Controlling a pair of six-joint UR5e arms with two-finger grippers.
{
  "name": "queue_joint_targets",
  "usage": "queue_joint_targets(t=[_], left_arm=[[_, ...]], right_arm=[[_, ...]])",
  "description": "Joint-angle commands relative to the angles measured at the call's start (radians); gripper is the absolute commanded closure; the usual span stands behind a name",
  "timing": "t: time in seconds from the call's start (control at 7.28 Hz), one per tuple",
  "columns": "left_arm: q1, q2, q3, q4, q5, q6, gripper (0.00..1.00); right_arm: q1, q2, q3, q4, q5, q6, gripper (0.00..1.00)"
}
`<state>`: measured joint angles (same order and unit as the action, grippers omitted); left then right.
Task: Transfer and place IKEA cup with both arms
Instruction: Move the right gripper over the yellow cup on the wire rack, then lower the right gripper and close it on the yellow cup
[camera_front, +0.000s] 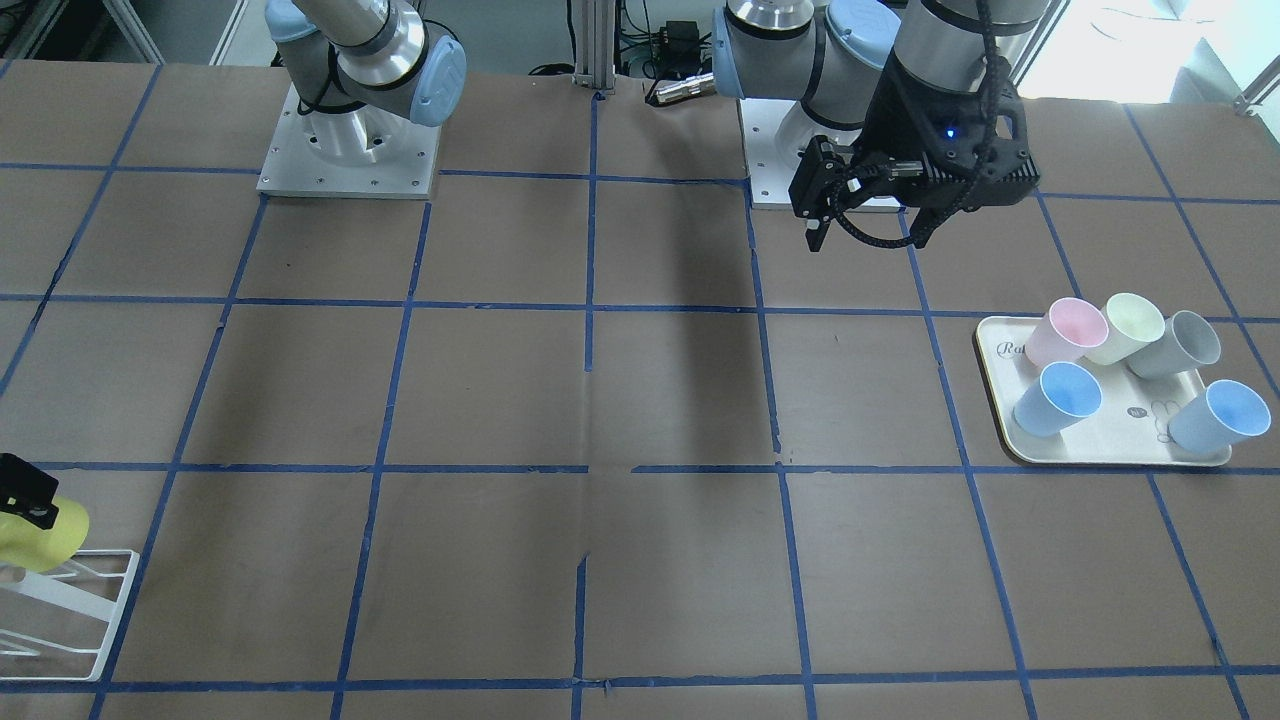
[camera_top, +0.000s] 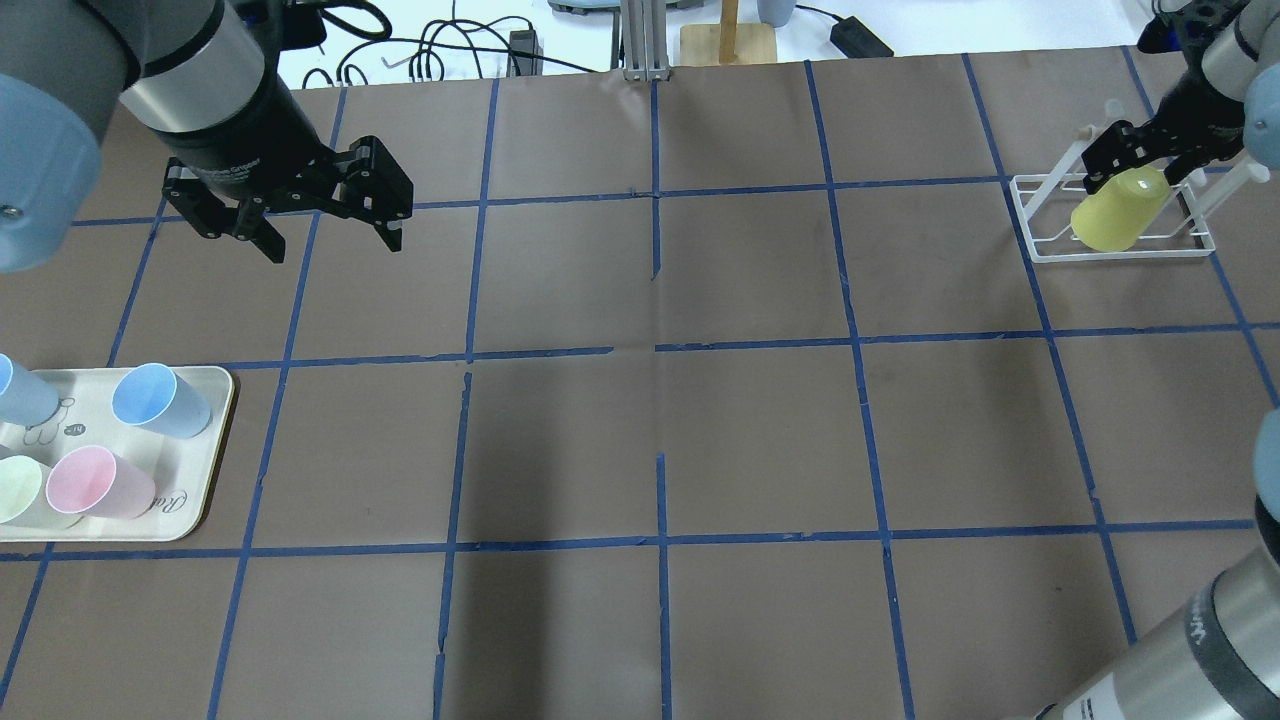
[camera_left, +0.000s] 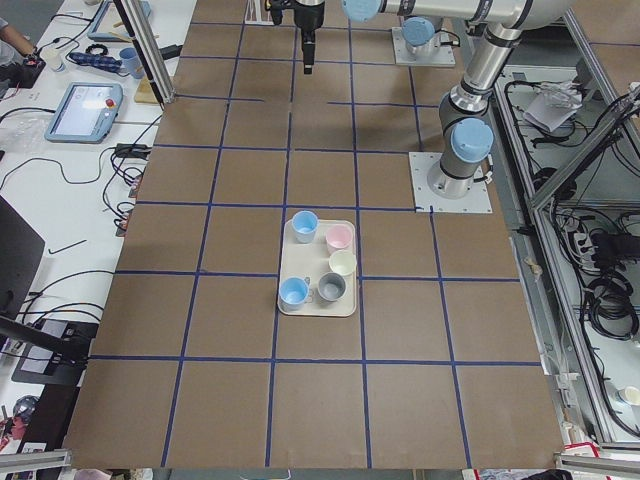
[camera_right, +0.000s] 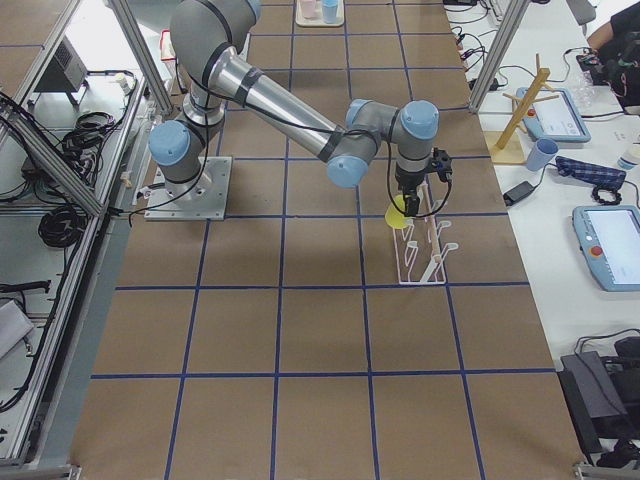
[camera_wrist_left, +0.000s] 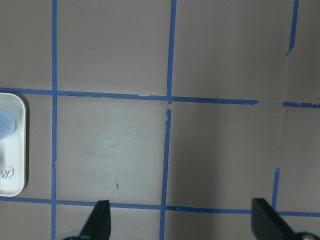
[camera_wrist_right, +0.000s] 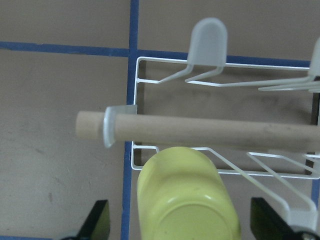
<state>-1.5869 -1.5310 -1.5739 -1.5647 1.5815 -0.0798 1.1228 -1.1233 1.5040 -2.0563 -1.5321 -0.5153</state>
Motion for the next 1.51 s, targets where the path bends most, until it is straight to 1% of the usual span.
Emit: queue_joint_targets(t=[0.0, 0.14, 0.27, 0.55, 0.69, 0.82, 0.96, 1.1, 1.37], left_arm=[[0.001, 0.0, 0.0, 0.0, 0.0, 0.002, 0.0], [0.001, 0.0, 0.0, 0.0, 0.0, 0.0, 0.0], [0.001, 0.0, 0.0, 0.0, 0.0, 0.0, 0.0], [0.001, 0.0, 0.0, 0.0, 0.0, 0.002, 0.0], [0.001, 0.0, 0.0, -0.002, 0.002, 0.002, 0.0], [0.001, 0.0, 0.0, 0.0, 0.0, 0.002, 0.0], [0.001, 0.0, 0.0, 0.0, 0.0, 0.002, 0.0], [0.001, 0.0, 0.0, 0.0, 0.0, 0.0, 0.0], [0.001, 0.0, 0.0, 0.0, 0.0, 0.0, 0.0]], right_arm=[[0.0, 0.008, -0.007, 0.001, 0.004, 0.008, 0.0], [0.0, 0.014, -0.004, 0.002, 0.01, 0.009, 0.0], [0.0, 0.014, -0.004, 0.002, 0.016, 0.011, 0.11], [0.0, 0.01, -0.011, 0.03, 0.015, 0.011, 0.49], [0.0, 0.008, -0.013, 0.031, 0.013, 0.009, 0.56], [0.0, 0.008, -0.013, 0.033, 0.009, 0.009, 0.65], [0.0, 0.007, -0.016, 0.035, 0.006, 0.005, 0.68], [-0.001, 0.0, -0.04, 0.069, 0.003, -0.002, 0.69], [0.0, -0.012, -0.158, 0.267, -0.002, -0.006, 0.73]])
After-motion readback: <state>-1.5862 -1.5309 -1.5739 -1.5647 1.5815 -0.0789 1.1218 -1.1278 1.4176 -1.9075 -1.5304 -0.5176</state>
